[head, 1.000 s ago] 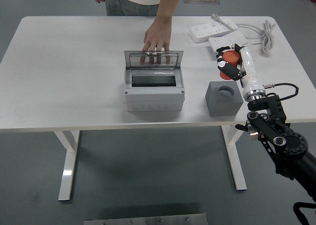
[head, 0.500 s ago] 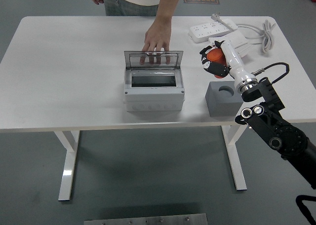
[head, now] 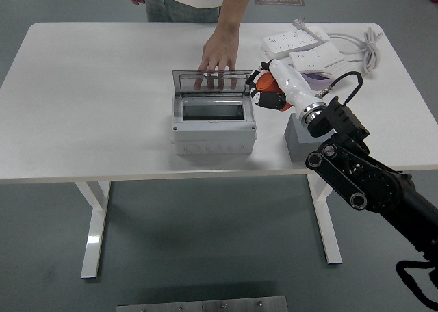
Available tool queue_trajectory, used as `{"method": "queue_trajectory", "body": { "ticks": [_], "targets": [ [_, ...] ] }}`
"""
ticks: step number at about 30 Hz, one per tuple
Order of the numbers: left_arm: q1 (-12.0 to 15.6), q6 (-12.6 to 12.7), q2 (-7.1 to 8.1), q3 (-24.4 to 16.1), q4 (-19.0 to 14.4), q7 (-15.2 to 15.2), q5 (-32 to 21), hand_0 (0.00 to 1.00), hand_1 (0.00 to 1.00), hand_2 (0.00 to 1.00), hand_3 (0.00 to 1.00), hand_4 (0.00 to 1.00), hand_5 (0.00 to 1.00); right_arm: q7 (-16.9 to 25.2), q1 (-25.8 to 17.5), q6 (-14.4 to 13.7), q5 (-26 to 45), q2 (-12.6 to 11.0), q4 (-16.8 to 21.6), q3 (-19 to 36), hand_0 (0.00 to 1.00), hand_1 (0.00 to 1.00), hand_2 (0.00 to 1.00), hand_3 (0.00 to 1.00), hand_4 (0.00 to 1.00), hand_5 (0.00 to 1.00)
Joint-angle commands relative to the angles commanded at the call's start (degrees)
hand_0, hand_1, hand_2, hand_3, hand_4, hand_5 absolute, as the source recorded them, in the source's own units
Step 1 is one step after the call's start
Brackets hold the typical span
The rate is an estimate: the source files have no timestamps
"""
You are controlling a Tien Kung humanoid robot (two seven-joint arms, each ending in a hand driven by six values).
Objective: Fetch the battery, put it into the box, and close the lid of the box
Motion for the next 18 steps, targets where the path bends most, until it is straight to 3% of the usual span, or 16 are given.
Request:
{"method": "queue_trajectory", "body": {
  "ticks": [18],
  "targets": [
    [0.1, 0.3, 0.49, -2.0, -0.2, 1.6, 2.3, 0.631, 0.719, 0.573, 0.568, 0.665, 0.141, -4.8, 6.1, 3.5, -3.3, 5.6, -3.1, -6.8, 0.349, 0.325, 0.346, 0.369, 0.053, 0.002]
  ]
}}
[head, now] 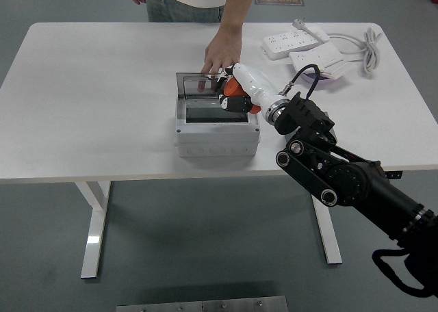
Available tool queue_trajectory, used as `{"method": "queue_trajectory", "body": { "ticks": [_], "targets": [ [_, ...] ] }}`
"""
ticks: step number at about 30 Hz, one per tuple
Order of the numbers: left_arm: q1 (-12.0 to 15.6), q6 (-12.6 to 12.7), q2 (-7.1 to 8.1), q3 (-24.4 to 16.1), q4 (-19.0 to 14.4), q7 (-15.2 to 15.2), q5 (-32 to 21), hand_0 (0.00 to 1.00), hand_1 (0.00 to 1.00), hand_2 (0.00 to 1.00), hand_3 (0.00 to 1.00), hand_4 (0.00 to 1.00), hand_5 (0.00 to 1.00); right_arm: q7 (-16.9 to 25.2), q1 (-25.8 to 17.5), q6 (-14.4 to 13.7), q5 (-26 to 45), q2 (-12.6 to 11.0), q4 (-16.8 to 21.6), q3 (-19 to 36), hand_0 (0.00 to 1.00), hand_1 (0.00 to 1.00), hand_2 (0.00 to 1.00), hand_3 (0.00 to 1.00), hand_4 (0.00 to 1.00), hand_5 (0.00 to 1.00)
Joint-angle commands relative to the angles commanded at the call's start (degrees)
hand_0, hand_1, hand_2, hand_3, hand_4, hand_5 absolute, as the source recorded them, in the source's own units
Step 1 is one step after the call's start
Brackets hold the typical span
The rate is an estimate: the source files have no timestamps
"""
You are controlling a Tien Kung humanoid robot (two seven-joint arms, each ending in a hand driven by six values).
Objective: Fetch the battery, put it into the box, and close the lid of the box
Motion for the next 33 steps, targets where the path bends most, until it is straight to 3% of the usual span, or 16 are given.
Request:
{"method": "queue_trajectory", "body": {
  "ticks": [13, 25, 33],
  "targets": [
    [-0.6, -0.2, 0.16, -0.5, 0.0, 0.4, 0.8, 0.631, 0.719, 0.573, 0.567, 0.663, 0.14, -2.6, 5.9, 3.2, -3.9, 0.5, -2.2, -8.0, 0.345, 0.316, 0.337, 0.36, 0.071, 0.002],
    [-1.2, -0.3, 0.34, -1.1, -0.1, 0.8, 1.8, 0.631, 0.719, 0.573, 0.566, 0.663, 0.138, -2.2, 9.2, 2.4, -4.2, 2.2, -7.7, -11.1, 0.341, 0.312, 0.334, 0.358, 0.081, 0.002],
    [-1.3, -0.3, 0.35, -1.2, -0.1, 1.0, 2.1, 0.631, 0.72, 0.573, 0.566, 0.662, 0.139, -2.3, 9.5, 1.9, -3.7, 3.5, -8.9, -11.5, 0.331, 0.306, 0.326, 0.355, 0.085, 0.002]
  ]
}}
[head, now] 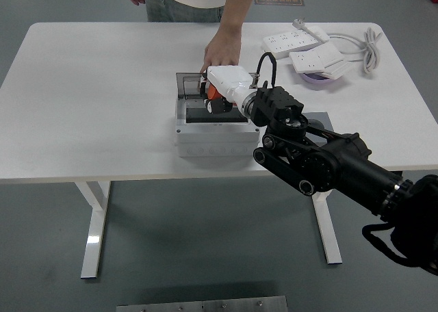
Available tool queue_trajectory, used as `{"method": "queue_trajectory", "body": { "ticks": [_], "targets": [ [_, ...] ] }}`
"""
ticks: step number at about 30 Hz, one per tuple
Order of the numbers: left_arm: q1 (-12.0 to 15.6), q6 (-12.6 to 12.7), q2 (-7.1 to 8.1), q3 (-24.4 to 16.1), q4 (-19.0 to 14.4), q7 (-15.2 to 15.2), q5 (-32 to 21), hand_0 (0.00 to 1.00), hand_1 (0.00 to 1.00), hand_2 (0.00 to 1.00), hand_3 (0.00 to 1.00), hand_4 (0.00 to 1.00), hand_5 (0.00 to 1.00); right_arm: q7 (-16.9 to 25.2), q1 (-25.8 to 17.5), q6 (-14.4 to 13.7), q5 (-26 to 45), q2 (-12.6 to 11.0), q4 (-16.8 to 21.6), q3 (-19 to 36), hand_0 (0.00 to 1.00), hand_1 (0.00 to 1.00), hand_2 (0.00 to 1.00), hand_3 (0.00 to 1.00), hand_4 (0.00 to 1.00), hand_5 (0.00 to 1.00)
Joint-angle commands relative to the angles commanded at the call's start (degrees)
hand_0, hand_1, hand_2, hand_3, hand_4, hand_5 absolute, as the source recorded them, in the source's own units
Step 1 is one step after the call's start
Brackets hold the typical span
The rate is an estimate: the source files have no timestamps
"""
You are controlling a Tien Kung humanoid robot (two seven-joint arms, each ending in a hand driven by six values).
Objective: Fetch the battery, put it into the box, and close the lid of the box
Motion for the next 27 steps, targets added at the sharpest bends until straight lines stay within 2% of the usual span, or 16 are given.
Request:
{"method": "queue_trajectory", "body": {
  "ticks": [5, 12, 21, 27],
  "targets": [
    [-0.1, 0.0, -0.04, -0.1, 0.0, 0.0, 0.1, 0.631, 0.719, 0.573, 0.567, 0.663, 0.137, 0.1, -0.2, -0.6, 0.3, 0.7, -0.6, 0.3, 0.325, 0.306, 0.327, 0.353, 0.091, 0.002],
    [-0.3, -0.1, -0.1, -0.2, 0.0, 0.1, 0.5, 0.631, 0.719, 0.573, 0.567, 0.663, 0.138, 0.4, -0.5, -1.9, 0.6, 0.7, -1.7, 0.7, 0.327, 0.305, 0.327, 0.353, 0.095, 0.002],
    [-0.5, -0.2, -0.09, -0.4, 0.0, 0.3, 0.8, 0.631, 0.719, 0.573, 0.567, 0.663, 0.139, 1.7, -1.2, -5.0, 1.7, 0.7, -2.6, 1.6, 0.323, 0.303, 0.325, 0.355, 0.101, 0.002],
    [-0.5, -0.1, -0.1, -0.5, 0.0, 0.3, 1.0, 0.631, 0.72, 0.573, 0.567, 0.663, 0.138, 2.1, -1.7, -5.7, 2.6, 0.7, -3.2, 1.4, 0.334, 0.312, 0.332, 0.363, 0.125, 0.002]
  ]
}}
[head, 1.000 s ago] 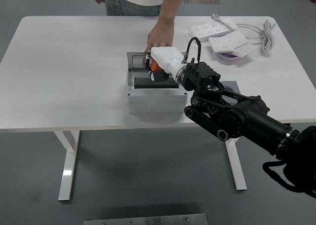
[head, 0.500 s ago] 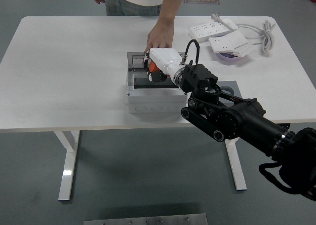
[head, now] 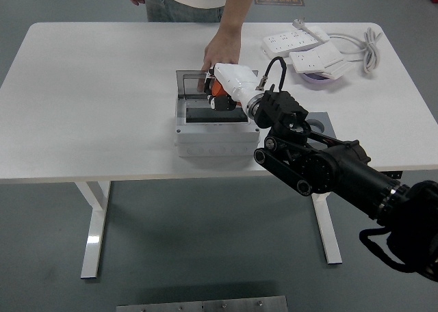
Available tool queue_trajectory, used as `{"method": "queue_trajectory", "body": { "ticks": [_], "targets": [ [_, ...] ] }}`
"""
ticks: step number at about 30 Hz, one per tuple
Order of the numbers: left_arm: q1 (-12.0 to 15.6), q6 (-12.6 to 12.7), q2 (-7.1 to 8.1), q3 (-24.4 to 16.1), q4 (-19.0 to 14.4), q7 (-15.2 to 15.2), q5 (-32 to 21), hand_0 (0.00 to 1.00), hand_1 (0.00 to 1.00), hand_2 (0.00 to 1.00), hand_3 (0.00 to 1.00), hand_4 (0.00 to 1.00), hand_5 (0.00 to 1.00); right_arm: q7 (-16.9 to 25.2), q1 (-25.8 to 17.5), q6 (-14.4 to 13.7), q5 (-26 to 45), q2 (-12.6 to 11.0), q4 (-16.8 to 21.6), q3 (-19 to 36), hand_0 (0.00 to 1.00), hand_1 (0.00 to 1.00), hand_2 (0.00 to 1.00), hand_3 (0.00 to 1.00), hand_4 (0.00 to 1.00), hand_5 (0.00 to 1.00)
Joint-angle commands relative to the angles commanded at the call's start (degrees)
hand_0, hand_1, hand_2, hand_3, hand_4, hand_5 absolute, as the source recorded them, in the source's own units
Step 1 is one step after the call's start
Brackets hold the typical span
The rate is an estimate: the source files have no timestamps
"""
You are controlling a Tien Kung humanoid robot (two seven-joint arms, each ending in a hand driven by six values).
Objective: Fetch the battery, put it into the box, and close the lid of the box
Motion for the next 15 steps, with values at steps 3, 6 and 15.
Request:
{"method": "queue_trajectory", "body": {
  "ticks": [3, 6, 15],
  "targets": [
    [0.0, 0.0, -0.04, -0.1, 0.0, 0.0, 0.1, 0.631, 0.72, 0.573, 0.567, 0.663, 0.138, 0.1, -0.3, -0.1, 0.4, 0.0, -0.1, -0.5, 0.334, 0.312, 0.332, 0.363, 0.125, 0.002],
    [0.0, 0.0, -0.07, -0.1, 0.0, 0.0, 0.1, 0.631, 0.72, 0.572, 0.564, 0.66, 0.14, 0.2, -0.6, -0.2, 0.6, 0.0, -0.2, -0.9, 0.342, 0.317, 0.339, 0.373, 0.16, 0.002],
    [0.1, 0.0, -0.11, -0.3, 0.0, 0.2, 0.5, 0.632, 0.719, 0.572, 0.565, 0.66, 0.14, 1.0, -0.9, -0.8, 1.1, 0.0, -0.6, -0.9, 0.339, 0.314, 0.335, 0.368, 0.141, 0.002]
  ]
}}
